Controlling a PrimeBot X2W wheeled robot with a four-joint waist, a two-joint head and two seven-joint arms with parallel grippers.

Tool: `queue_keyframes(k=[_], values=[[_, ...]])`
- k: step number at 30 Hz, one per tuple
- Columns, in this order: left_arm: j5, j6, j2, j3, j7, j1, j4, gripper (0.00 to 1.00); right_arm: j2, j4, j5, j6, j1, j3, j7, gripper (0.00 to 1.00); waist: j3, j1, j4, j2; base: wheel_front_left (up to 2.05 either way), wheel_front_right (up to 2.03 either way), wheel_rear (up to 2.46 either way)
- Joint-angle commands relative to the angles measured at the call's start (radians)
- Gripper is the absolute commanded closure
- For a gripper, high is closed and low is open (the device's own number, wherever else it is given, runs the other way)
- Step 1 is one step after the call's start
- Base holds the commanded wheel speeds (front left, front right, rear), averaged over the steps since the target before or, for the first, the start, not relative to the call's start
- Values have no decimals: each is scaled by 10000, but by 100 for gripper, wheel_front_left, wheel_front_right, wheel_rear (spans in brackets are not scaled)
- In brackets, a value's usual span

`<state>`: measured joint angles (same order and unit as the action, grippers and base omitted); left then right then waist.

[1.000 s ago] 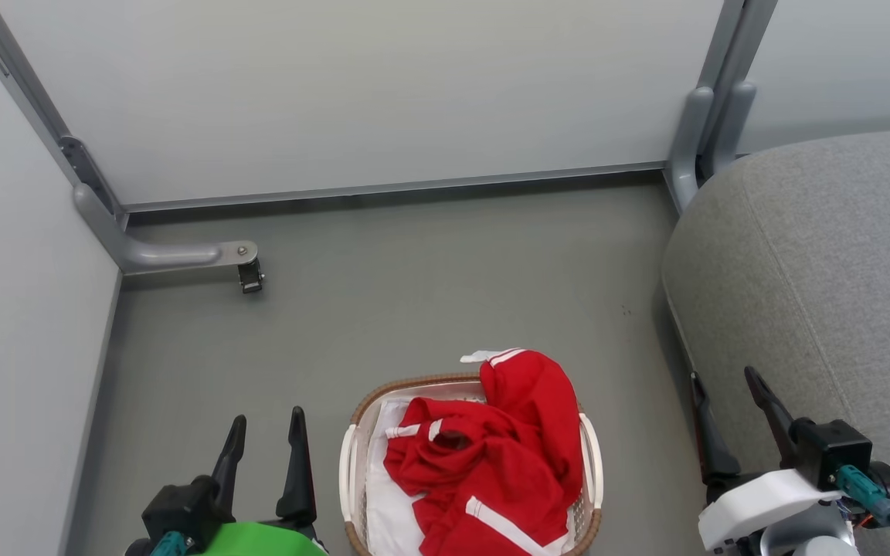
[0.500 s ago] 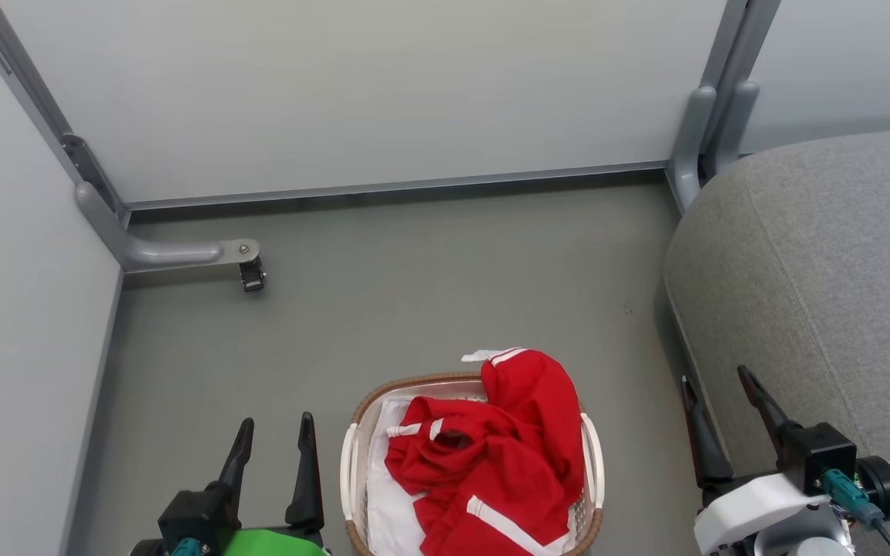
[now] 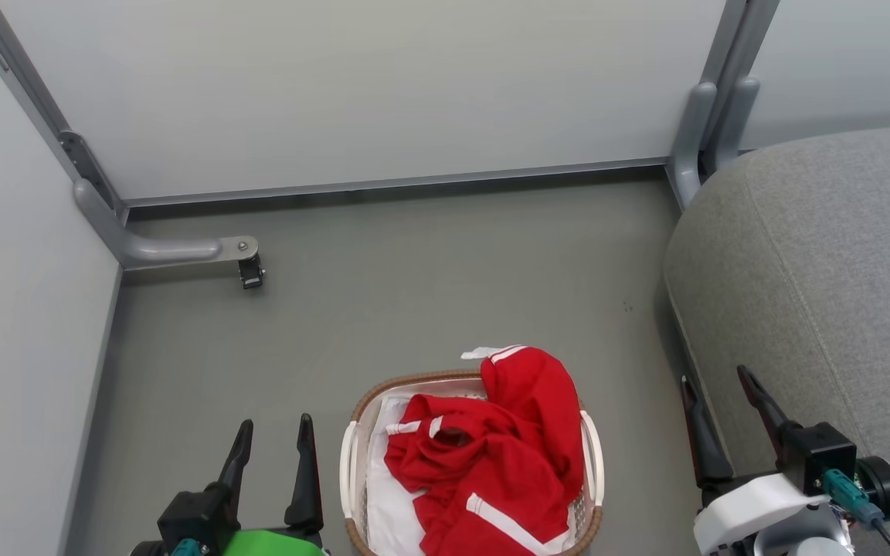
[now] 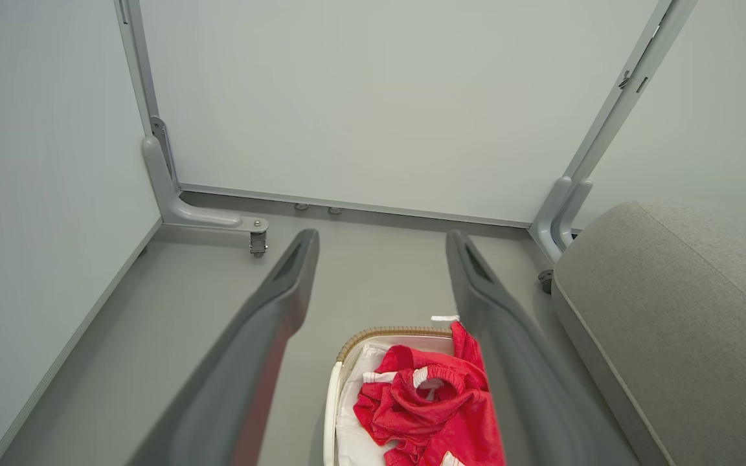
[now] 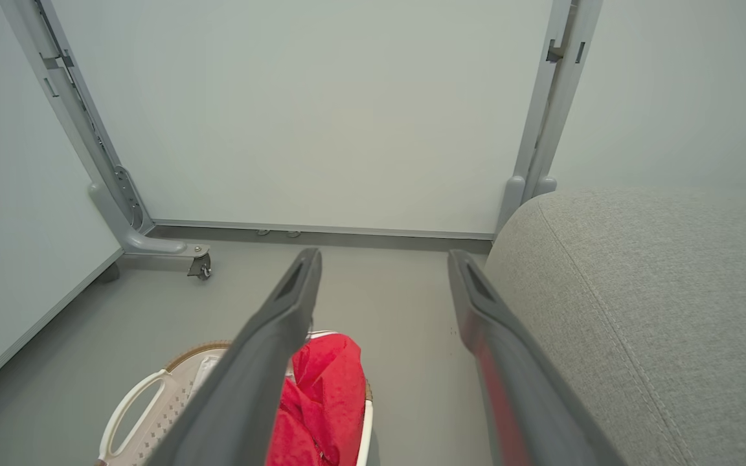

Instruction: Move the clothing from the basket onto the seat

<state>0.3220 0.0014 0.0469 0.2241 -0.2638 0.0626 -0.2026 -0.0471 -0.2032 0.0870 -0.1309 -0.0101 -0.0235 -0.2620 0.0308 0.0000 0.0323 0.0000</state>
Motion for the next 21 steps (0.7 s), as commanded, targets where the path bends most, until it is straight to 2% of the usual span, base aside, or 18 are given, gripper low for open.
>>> queue_keyframes(k=[1,11,15,21], values=[[69,62,62,-39,-14,7,-28,0,-60,3,32,3,65,-17,-46,0,9,0,-3,0,0,0,0],[-17,71,62,-113,-12,-116,188,0,-60,244,-25,3,-96,8,-43,0,394,0,-86,0,0,0,0],[-131,0,59,-82,-12,-529,302,0,-58,532,-43,3,-361,64,-35,0,1136,0,-147,0,0,0,0],[-577,-257,61,-40,-12,-1803,204,0,-57,879,-96,3,-1087,299,-35,0,2844,0,-309,0,0,0,0]])
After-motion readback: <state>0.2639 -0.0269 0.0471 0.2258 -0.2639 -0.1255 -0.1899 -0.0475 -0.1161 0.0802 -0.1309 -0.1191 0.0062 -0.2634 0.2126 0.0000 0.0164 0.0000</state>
